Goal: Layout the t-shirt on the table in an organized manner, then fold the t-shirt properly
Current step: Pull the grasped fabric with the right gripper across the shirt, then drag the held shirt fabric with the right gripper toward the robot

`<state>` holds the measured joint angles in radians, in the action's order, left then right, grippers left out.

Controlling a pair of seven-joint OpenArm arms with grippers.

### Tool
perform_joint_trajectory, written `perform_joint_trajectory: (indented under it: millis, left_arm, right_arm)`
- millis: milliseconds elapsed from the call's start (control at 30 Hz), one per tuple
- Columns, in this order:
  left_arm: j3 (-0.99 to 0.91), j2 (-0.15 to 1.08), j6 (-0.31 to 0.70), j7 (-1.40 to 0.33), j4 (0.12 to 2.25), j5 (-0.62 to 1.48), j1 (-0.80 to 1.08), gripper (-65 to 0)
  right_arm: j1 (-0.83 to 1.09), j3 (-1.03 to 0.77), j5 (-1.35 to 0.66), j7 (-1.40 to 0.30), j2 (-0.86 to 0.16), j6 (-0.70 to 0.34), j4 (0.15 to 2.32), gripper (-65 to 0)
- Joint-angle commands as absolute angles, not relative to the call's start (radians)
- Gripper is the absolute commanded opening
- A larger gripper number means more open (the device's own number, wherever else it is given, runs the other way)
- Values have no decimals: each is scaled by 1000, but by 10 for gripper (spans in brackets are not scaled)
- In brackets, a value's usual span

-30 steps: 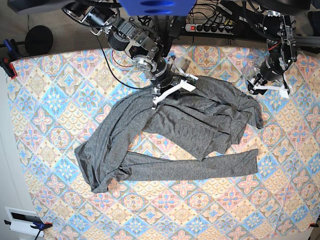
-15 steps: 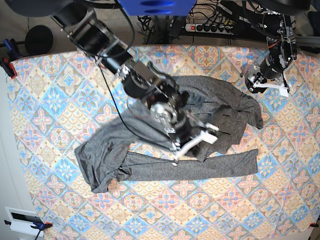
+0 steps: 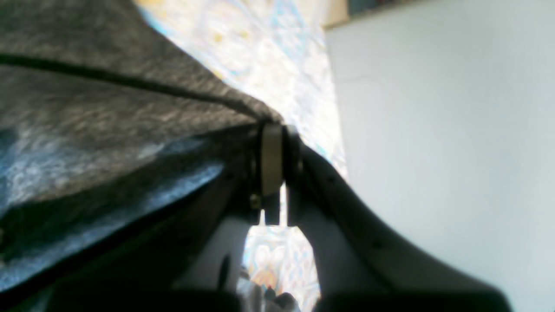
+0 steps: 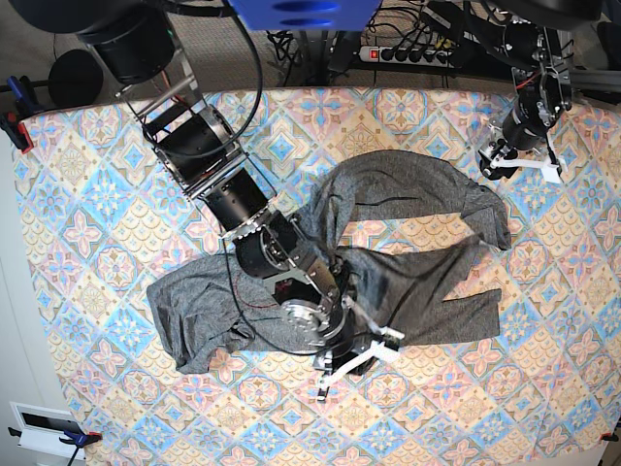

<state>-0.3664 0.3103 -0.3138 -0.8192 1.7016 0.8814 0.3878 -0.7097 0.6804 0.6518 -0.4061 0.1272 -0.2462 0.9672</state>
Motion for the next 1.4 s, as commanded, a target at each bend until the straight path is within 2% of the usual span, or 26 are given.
perform_joint_trajectory:
  millis: [0,367,967,1067,1233,1367]
  left_arm:
    - [-360,311,-315,-849,1707,891,392,-340]
    - [-358,312,-315,-851,1704,889,369,-340]
    - [-358,317,-315,-851,1702,889,371,-340]
    - [-358,317,-315,-851,1702,889,371,-339]
    - [-358,317,-315,-851,1702,889,371,-339]
    - [-358,317,-315,-851,1702,889,372,-339]
  right_arm:
    - [-743,680,653,-378,145,-231,1007,-650]
    - [-481,684,653,-446,61,-231,1285,-650]
    - [-137,691,656,-584,59,-231,1626,-649]
    - [-58,691,656,-584,59,-231,1710,-611]
    - [71,691,657,-584,59,-231,1850,-493]
    - [150,691,657,-584,59,-231,1899,-430]
